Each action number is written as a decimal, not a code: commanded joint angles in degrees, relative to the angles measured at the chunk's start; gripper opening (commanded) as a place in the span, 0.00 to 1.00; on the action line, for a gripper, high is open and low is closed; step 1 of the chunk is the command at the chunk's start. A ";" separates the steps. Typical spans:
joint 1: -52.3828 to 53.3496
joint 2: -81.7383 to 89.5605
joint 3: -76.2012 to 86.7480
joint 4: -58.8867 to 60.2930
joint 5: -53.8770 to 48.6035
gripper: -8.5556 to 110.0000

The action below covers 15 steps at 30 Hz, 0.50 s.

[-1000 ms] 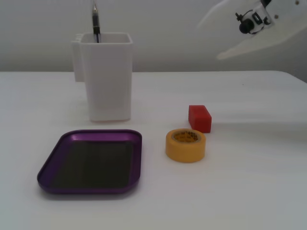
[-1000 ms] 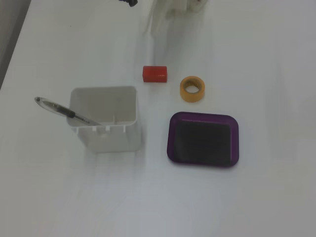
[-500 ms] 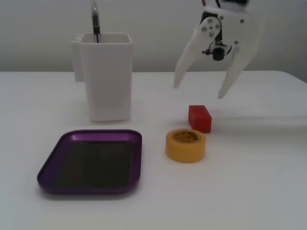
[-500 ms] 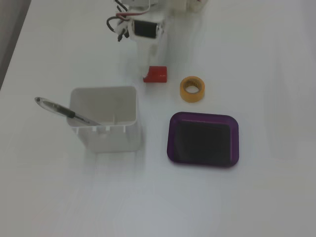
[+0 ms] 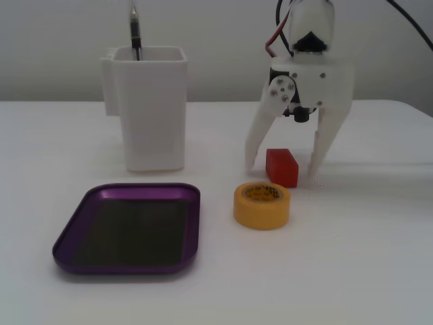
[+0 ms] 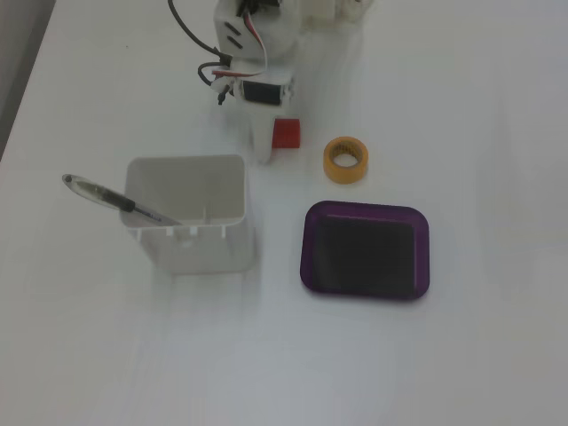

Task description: Pick up the red cube and place it in the box.

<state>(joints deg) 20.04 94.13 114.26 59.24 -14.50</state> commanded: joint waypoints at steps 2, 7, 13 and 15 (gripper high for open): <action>-0.44 -1.67 -1.58 -1.49 -0.26 0.27; -1.67 -2.20 -2.02 -1.49 0.00 0.07; -4.31 0.44 -2.11 -0.26 2.46 0.07; -5.27 4.48 -2.11 1.14 3.69 0.07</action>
<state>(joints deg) 16.00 92.99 113.03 58.71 -12.30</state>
